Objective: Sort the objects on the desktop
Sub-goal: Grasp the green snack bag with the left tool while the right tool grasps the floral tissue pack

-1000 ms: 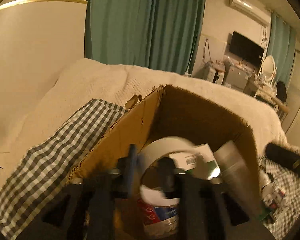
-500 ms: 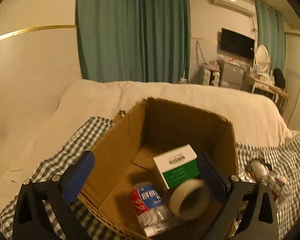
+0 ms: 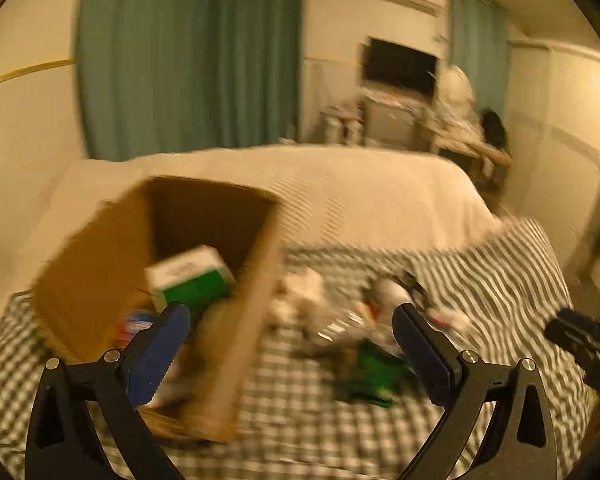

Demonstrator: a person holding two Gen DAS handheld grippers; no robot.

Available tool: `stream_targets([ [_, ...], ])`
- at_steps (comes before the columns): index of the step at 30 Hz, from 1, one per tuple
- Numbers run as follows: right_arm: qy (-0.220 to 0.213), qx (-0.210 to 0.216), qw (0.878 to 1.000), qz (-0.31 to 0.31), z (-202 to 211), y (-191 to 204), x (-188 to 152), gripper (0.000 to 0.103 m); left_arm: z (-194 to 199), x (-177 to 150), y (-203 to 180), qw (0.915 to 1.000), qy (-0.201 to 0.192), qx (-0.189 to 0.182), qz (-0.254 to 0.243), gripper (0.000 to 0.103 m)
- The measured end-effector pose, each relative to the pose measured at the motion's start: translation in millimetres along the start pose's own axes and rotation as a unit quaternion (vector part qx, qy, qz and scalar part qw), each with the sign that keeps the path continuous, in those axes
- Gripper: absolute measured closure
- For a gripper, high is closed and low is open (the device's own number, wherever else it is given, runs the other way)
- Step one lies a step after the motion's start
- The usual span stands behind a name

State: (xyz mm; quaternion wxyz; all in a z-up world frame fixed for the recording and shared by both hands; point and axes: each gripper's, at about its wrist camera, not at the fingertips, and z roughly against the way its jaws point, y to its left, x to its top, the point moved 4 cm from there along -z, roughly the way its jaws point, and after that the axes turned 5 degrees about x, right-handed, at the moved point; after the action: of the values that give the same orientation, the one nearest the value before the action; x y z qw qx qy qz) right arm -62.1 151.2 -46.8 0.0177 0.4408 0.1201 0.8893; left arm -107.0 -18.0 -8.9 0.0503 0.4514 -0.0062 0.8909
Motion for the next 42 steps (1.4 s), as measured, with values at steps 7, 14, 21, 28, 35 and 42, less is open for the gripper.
stream_targets([
  [7,0.015,-0.004,1.000,-0.018,-15.8,-25.2,-12.4,0.042,-61.5,-26.6,-63.1,0.9938,0.061,0.002,-0.093,0.000],
  [14,0.039,0.023,0.999,0.002,-53.5,-18.1,-1.1,0.042,-88.1,-45.6,-52.2,0.9950,0.059,-0.030,-0.075,0.000],
  [21,0.097,0.046,0.994,0.022,-116.3,-0.8,-16.1,0.042,-113.6,-71.9,-38.1,0.9869,0.114,-0.108,-0.037,0.000],
  [28,0.133,0.043,0.990,0.014,-148.1,-1.6,-25.7,0.042,-136.3,-87.2,-42.5,0.9759,0.171,-0.130,-0.038,0.000],
  [35,0.136,0.045,0.990,0.005,-149.0,-6.0,-32.9,0.073,-142.4,-94.6,-47.2,0.9673,0.193,-0.162,-0.027,0.041],
  [42,0.115,0.030,0.993,-0.012,-122.7,-15.6,-41.3,0.088,-125.0,-89.1,-39.2,0.9727,0.163,-0.164,-0.018,0.065],
])
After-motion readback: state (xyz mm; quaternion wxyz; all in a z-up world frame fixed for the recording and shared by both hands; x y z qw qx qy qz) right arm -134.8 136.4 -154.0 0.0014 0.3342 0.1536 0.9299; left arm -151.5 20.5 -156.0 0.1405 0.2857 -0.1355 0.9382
